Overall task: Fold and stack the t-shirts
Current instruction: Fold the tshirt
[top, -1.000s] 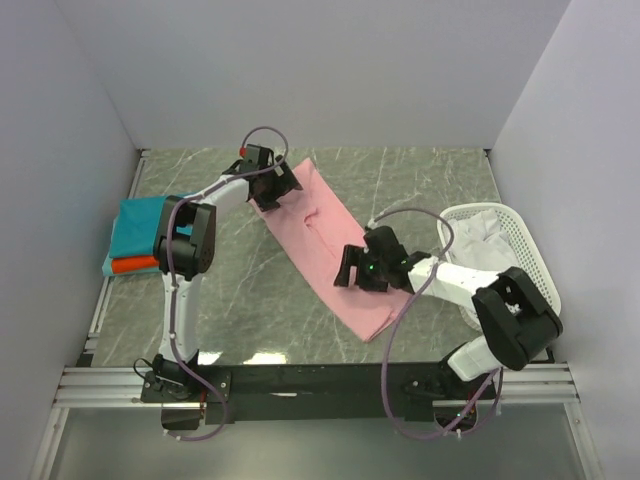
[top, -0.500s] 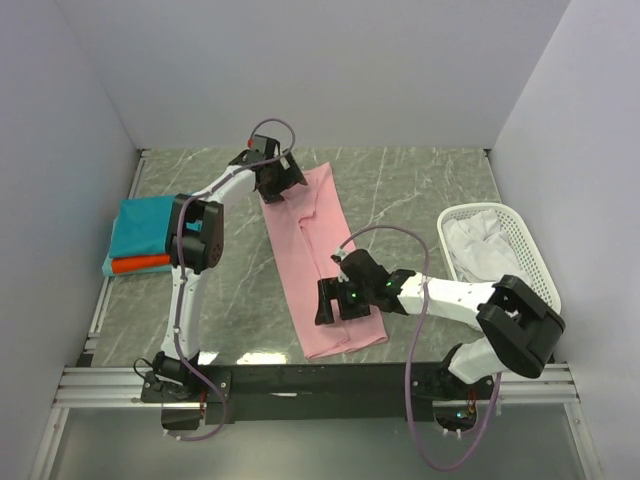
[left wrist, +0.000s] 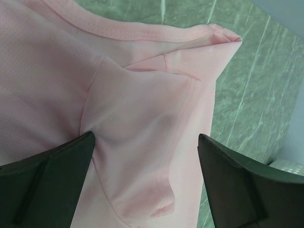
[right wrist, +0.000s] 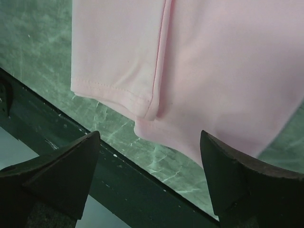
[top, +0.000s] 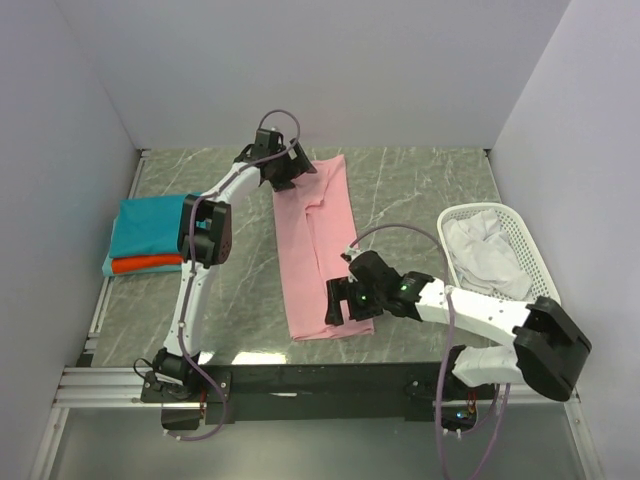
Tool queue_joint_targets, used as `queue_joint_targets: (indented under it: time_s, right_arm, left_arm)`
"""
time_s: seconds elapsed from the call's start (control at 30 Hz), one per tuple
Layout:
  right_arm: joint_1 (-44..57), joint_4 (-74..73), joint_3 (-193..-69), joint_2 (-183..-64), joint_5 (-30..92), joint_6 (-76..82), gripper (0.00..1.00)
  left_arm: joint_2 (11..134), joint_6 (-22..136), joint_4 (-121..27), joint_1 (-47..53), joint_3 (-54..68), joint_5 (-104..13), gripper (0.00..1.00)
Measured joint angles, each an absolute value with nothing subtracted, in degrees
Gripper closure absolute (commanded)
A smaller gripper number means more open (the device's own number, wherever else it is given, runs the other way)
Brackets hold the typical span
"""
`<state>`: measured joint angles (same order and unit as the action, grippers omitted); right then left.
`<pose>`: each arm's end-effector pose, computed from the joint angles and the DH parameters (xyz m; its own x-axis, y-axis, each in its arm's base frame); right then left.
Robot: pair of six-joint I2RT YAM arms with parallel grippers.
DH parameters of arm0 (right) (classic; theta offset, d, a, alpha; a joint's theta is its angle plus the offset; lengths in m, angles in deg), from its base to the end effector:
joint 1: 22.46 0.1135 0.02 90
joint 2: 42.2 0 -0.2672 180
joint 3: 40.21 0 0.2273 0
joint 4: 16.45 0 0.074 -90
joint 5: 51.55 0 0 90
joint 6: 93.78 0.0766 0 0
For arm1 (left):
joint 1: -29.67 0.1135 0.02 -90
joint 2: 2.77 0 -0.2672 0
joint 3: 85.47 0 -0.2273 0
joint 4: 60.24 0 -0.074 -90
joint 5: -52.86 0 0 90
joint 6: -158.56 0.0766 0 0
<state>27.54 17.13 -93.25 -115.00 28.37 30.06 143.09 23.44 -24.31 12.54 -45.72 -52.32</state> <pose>0.1466 0.1956 0.1720 -0.8857 -0.2026 -0.4177 -0.3951 0.8014 0.4491 0.5465 -0.1894 0.1431 -0.7813 -0.4748 -0.4051 -0.1163 0.7485 -0.6529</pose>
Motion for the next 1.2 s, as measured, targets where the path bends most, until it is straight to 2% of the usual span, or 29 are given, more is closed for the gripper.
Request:
queue_joint_targets:
  time_s: [0.23, 0.4, 0.63, 0.87, 0.97, 1.2]
  right_arm:
    - [27.54, 20.78, -94.21, -109.03, 35.43, 31.11, 0.06]
    - [27.52, 23.56, -94.51, -106.43, 39.75, 31.79, 0.05]
    - [27.37, 26.97, -94.49, -99.96, 42.64, 33.28, 0.05]
    - [27.06, 29.68, -90.60, -92.40, 42.29, 35.35, 0.02]
    - [26.97, 32.04, -89.14, -90.08, 42.99, 36.42, 0.00]
    - [26.10, 34.88, -85.53, -85.05, 43.43, 38.00, 0.00]
  left_arm:
    - [143.27, 24.16, -24.07, 12.26, -46.77, -52.03, 0.01]
    - [136.25, 25.49, -21.03, 11.80, -38.13, -49.43, 0.00]
    - [115.16, 26.30, -16.20, 9.05, -17.83, -43.12, 0.01]
    - [93.81, 24.44, -17.75, 4.08, -4.56, -38.24, 0.01]
    - [85.67, 22.30, -19.83, 1.15, 5.21, -35.86, 0.01]
    - [65.81, 11.55, -19.50, -15.65, 31.22, -30.09, 0.01]
